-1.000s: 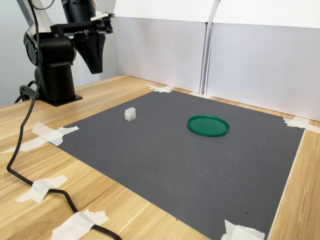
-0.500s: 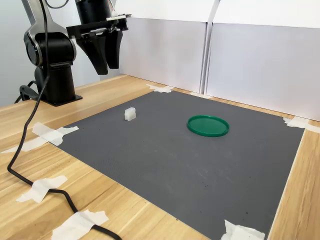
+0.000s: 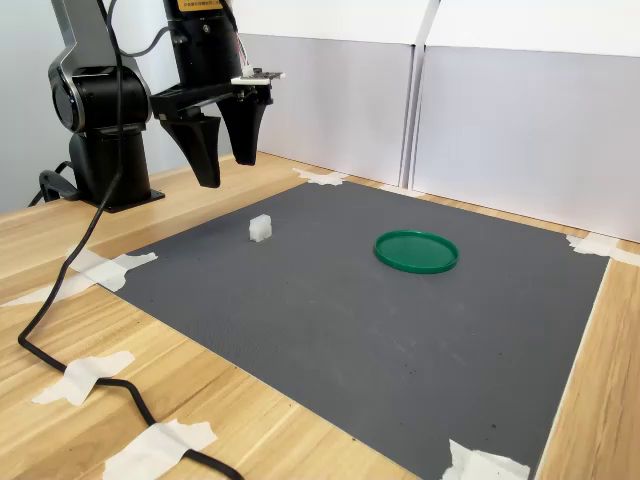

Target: Grasp a white terminal and put it on the green lid.

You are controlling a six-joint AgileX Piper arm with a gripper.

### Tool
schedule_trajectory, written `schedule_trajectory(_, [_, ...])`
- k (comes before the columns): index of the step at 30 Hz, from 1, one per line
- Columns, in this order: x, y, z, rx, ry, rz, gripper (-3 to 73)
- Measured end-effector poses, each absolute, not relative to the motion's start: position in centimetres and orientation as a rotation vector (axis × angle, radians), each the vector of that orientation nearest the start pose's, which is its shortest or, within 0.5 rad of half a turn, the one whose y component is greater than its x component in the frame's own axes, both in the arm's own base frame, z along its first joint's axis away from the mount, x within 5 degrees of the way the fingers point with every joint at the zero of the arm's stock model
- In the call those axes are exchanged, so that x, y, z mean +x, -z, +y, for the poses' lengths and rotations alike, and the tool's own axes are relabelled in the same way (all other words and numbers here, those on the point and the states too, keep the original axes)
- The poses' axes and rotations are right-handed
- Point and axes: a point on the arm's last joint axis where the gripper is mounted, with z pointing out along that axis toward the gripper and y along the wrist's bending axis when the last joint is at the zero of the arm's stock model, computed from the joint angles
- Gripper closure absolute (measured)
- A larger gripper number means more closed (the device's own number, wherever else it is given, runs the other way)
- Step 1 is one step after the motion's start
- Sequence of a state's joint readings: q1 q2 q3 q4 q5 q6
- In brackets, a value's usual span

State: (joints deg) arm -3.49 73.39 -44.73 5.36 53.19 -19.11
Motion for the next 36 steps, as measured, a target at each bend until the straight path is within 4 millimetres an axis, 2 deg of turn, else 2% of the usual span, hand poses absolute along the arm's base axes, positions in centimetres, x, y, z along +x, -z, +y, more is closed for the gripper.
schedule_trajectory(11, [23.1,-21.6,-0.7,-0.367,-0.059,2.907,-1.9])
schedule_trajectory(19, [23.4,-21.3,1.2,-0.446,-0.085,2.908,-1.8])
schedule_trajectory(26, [23.7,-20.6,1.2,-0.442,-0.078,2.931,-1.8])
schedule_trajectory(36, [24.8,-18.5,1.2,-0.439,-0.085,2.977,-1.8])
